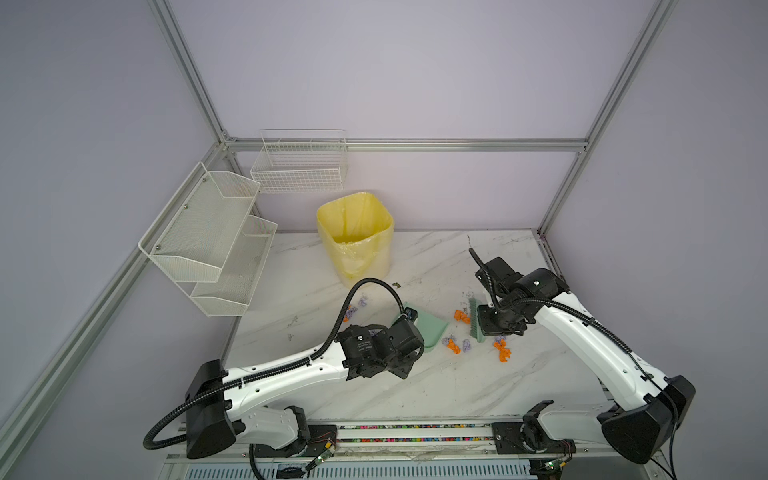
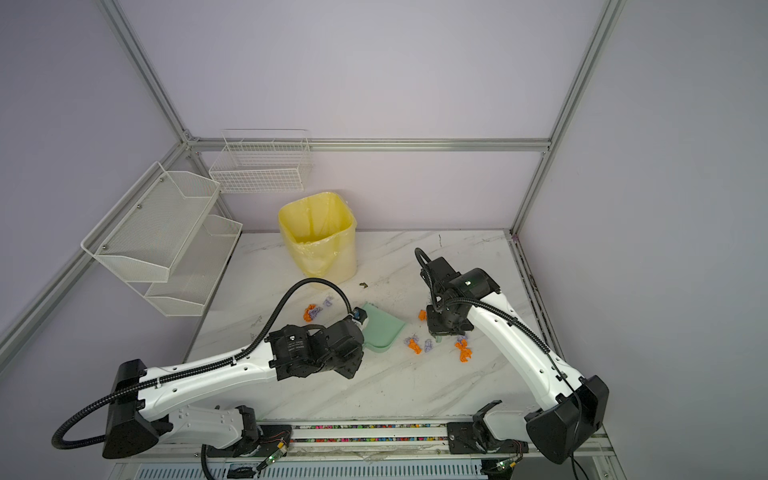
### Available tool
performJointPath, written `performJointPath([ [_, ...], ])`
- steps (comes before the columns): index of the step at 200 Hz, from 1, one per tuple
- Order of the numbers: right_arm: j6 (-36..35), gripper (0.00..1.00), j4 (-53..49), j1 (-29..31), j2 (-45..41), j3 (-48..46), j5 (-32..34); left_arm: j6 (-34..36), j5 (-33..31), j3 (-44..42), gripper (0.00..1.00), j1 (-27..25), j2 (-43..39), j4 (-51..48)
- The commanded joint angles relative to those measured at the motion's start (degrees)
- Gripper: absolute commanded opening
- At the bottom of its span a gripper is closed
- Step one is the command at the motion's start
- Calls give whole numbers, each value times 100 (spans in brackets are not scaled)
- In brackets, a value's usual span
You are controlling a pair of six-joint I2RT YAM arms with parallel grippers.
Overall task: Sweep away the paper scraps from the table
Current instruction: 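Sweep scraps with the brush into the dustpan held by the left gripper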
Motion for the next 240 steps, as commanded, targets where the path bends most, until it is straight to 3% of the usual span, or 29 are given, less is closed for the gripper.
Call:
performJointPath([
  [1, 10, 0, -246, 29, -109, -101, 168, -277, -108, -353, 2, -110, -127, 32],
  [49, 24, 0, -230, 86, -44, -216, 150, -445, -51, -550, 2, -321, 66, 273],
  [88, 171, 0, -223, 395, 245, -189, 518, -512, 248, -630, 3, -365, 251, 370],
  [168, 194, 0, -214, 482, 351, -227, 515, -717, 262, -862, 3, -565, 481, 509],
  [240, 206, 0, -170, 903, 1018, -31, 414, -863, 302, -915, 3, -708, 929, 819],
])
